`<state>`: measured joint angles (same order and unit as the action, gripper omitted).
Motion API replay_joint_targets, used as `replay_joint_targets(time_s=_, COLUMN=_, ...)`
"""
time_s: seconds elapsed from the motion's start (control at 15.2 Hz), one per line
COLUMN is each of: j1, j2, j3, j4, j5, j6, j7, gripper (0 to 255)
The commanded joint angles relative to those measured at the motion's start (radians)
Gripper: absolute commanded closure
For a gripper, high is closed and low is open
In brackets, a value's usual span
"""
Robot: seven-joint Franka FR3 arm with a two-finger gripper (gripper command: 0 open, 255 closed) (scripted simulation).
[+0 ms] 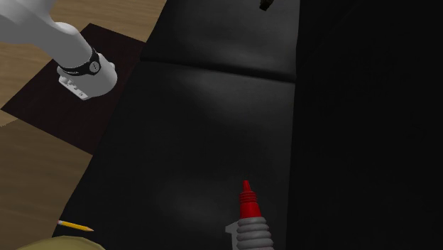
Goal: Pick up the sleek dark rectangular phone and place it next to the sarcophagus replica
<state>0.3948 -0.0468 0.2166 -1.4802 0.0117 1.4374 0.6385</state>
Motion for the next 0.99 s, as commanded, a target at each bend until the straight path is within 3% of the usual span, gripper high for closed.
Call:
replay_joint_targets(time_s=0.0, j1=0.024, j2=0.032, j3=0.027, j4=0.040, j5=-0.007, j6=-0.008, j7=0.052, gripper=255)
replay_joint_targets(time_s=0.4, j1=0.099, j2=0.131, j3=0.096, j4=0.158, j5=-0.037, j6=-0.032, j7=0.189, gripper=255)
replay_joint_targets(time_s=0.92, j1=0.089, j2=0.079, j3=0.089, j4=-0.018, j5=-0.020, j6=0.095, j7=0.179, gripper=255)
